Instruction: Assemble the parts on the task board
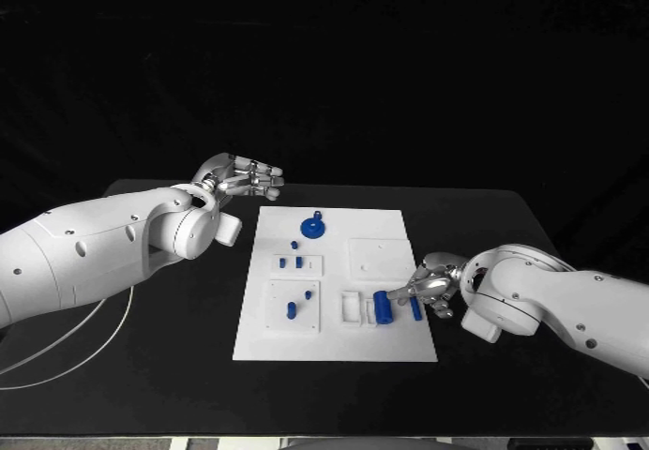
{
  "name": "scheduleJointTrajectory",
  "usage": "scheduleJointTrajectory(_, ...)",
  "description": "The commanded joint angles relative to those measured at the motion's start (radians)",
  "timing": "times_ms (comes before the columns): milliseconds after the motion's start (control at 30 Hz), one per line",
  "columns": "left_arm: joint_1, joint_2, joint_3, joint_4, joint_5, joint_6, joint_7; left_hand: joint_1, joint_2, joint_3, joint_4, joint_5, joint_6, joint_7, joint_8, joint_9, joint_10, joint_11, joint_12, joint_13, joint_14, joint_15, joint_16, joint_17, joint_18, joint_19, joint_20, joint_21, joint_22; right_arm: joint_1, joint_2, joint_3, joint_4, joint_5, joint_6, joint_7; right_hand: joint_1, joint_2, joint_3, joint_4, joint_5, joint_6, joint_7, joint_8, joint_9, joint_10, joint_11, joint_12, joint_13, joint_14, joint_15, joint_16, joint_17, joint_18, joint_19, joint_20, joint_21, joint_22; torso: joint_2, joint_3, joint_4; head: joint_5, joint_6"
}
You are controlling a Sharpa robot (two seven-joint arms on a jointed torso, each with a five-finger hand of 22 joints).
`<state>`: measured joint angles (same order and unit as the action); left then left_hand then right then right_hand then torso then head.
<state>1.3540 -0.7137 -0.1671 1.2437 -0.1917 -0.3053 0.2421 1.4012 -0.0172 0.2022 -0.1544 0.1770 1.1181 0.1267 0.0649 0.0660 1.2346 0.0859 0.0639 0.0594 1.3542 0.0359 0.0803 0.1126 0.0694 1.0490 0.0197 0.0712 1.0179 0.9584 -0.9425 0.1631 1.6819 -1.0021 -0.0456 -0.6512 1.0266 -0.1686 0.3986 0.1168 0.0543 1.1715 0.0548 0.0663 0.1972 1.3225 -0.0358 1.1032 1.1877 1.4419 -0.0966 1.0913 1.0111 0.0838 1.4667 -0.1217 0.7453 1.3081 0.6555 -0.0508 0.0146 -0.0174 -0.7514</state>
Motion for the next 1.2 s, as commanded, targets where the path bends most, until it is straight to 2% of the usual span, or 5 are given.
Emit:
scheduleJointTrajectory(33,0.0,0.001,0.0,0.005,0.008,0.016,0.01,-0.008,0.0,-0.002,0.006,0.003,-0.005,-0.003,-0.001,-0.001,-0.005,-0.001,-0.003,-0.001,0.002,0.005,-0.005,0.001,-0.006,0.007,0.001,-0.003,-0.001,-0.003,0.008,-0.008,-0.003,0.013,0.028,-0.053,-0.002,-0.009,-0.005,0.022,-0.006,-0.009,0.001,-0.002,-0.007,0.008,0.001,0.003,0.01,0.004,-0.002,0.005,0.007,-0.015,0.053,-0.002,0.006,0.047,0.0,-0.0012,0.0039,-0.002,-0.002)
scheduleJointTrajectory(167,0.0,0.0,0.0,0.007,0.009,0.016,0.009,-0.008,0.0,-0.002,0.006,0.003,-0.005,-0.003,-0.001,-0.001,-0.005,-0.001,-0.003,-0.001,0.002,0.005,-0.005,0.001,-0.006,0.007,0.001,-0.003,-0.001,-0.008,0.023,-0.019,-0.009,0.001,0.008,-0.054,-0.008,-0.019,-0.021,0.038,-0.006,-0.021,0.005,-0.003,-0.013,0.011,0.003,0.003,0.017,0.005,-0.001,0.006,0.01,-0.015,0.053,-0.001,0.009,0.049,0.001,-0.0014,0.0023,0.0,-0.004)
scheduleJointTrajectory(600,-0.001,0.0,-0.001,0.01,0.009,0.02,0.009,-0.01,-0.001,-0.001,0.009,0.003,-0.005,-0.003,-0.001,-0.001,-0.006,-0.001,-0.003,-0.001,0.001,0.005,-0.005,0.002,-0.006,0.008,0.002,-0.003,-0.01,-0.016,0.074,-0.034,-0.043,-0.038,-0.045,-0.05,0.02,-0.048,-0.106,0.117,-0.006,-0.072,0.019,-0.002,-0.03,0.011,0.014,-0.007,0.038,0.007,0.006,0.007,0.02,-0.008,0.054,0.007,0.017,0.059,0.001,-0.0025,0.0026,0.006,-0.007)
scheduleJointTrajectory(933,-0.001,0.001,-0.001,0.011,0.009,0.024,0.007,-0.011,-0.001,0.0,0.011,0.002,-0.006,-0.003,-0.001,-0.001,-0.006,0.0,-0.003,-0.001,0.001,0.006,-0.005,0.003,-0.007,0.009,0.002,-0.002,-0.016,-0.017,0.103,-0.052,-0.07,-0.053,-0.067,-0.05,0.029,-0.043,-0.096,0.113,-0.006,-0.075,0.02,-0.002,-0.032,0.012,0.014,-0.011,0.044,0.007,0.007,0.005,0.021,-0.007,0.054,0.008,0.017,0.062,0.001,-0.0032,0.0019,0.013,-0.008)
scheduleJointTrajectory(1200,-0.001,0.002,-0.001,0.011,0.009,0.026,0.005,-0.011,-0.001,0.0,0.011,0.002,-0.006,-0.003,-0.001,-0.001,-0.006,0.0,-0.003,-0.001,0.001,0.006,-0.005,0.003,-0.007,0.009,0.002,-0.002,-0.016,-0.017,0.109,-0.062,-0.085,-0.054,-0.065,-0.059,0.047,-0.015,-0.045,0.056,-0.006,-0.045,0.013,-0.002,-0.028,0.015,0.009,-0.015,0.047,0.008,0.004,0.004,0.023,-0.009,0.054,0.006,0.016,0.064,0.0,-0.0038,0.0009,0.016,-0.007)
